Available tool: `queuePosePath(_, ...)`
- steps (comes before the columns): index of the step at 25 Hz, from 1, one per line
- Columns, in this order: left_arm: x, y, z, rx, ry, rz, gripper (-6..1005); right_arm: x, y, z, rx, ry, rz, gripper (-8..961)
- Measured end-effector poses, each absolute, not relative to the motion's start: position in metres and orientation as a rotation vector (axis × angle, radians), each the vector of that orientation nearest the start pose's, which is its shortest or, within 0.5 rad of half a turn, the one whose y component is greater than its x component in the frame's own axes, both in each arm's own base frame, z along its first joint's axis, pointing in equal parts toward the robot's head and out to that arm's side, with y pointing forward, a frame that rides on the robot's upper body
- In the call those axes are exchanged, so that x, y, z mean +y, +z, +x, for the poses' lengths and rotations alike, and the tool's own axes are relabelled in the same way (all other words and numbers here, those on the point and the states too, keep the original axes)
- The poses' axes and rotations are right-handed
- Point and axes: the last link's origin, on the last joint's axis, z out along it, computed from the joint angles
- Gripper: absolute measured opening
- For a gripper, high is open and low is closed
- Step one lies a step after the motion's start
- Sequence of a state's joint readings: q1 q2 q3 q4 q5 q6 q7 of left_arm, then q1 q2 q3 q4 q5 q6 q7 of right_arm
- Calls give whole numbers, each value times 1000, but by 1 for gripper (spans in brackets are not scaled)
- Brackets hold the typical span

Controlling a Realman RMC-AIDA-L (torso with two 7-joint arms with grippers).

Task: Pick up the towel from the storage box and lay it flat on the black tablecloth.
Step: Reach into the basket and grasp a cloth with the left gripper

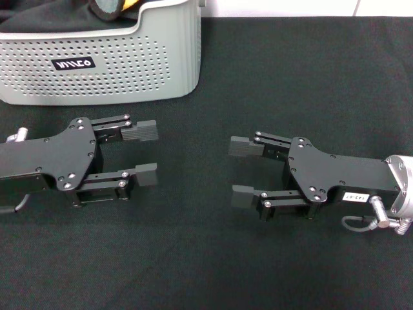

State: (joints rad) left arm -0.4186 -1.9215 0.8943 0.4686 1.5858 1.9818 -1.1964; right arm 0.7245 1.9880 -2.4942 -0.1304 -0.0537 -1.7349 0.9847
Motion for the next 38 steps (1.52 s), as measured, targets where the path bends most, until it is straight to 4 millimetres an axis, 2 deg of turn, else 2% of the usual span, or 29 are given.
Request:
queuePosePath(13,264,49,-265,-392,-1274,-2790,697,289,-55,186,428,1431,-2896,862)
queuePosePath(19,268,54,-265,-386,-1301,-2716,695,289,-55,187,431,1429,-2894,862)
queuePosePath(24,291,83,-264,-441,-1266,-2552,694,293,-62,192,440,1348,-2877,862)
queuePosePath(29,300,121,-238,-267,-1173,-2474,692,296,-75,203,484,1221,-2844,862)
queuePosePath(34,301,154,-206,-47,-882,-2372,691,297,-75,205,468,1227,-2803,861)
queuePosePath(38,315,164,-195,13,-671,-2323,690,296,-72,210,487,1240,-2755,861)
